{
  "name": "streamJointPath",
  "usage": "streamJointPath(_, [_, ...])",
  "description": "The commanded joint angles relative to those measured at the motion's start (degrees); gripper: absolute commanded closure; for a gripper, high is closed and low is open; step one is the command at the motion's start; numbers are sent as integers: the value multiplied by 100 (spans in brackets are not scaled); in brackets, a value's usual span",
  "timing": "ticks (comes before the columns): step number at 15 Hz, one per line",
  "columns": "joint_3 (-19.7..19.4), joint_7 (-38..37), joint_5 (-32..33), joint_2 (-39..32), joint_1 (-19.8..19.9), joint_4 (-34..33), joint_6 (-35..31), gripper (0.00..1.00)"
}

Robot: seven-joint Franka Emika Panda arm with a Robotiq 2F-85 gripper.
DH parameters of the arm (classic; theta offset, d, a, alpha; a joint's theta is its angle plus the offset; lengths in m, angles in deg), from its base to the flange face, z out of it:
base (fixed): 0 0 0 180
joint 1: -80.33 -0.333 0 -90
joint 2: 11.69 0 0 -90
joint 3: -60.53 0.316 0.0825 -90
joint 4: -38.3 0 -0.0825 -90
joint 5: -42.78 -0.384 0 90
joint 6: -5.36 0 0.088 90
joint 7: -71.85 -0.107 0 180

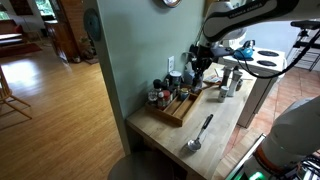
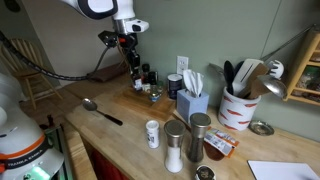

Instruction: Pick up the brown bottle on the counter top and put it in the second bottom compartment of the spice bottle rack

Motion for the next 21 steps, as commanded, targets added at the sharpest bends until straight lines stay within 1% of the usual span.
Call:
streamJointPath(1, [99,364,-175,244,-298,280,-327,92])
streamJointPath(2, [111,401,-219,218,-350,307,-554,92])
streamJointPath(3, [133,185,-83,39,-236,90,-230,69])
streamJointPath(5, [159,235,-122,41,-319,134,-394,69])
streamJointPath(9, [155,268,-126,43,-326,136,-400,69])
streamJointPath(10, [137,412,-265,-84,-437,61,-412,92])
streamJointPath(14, [334,624,-70,-620,-570,-190,-478,92])
streamJointPath(17, [465,629,150,-965,-571,-359,-441,92])
streamJointPath(21, [532,591,424,-1374,-549,-576,-517,92])
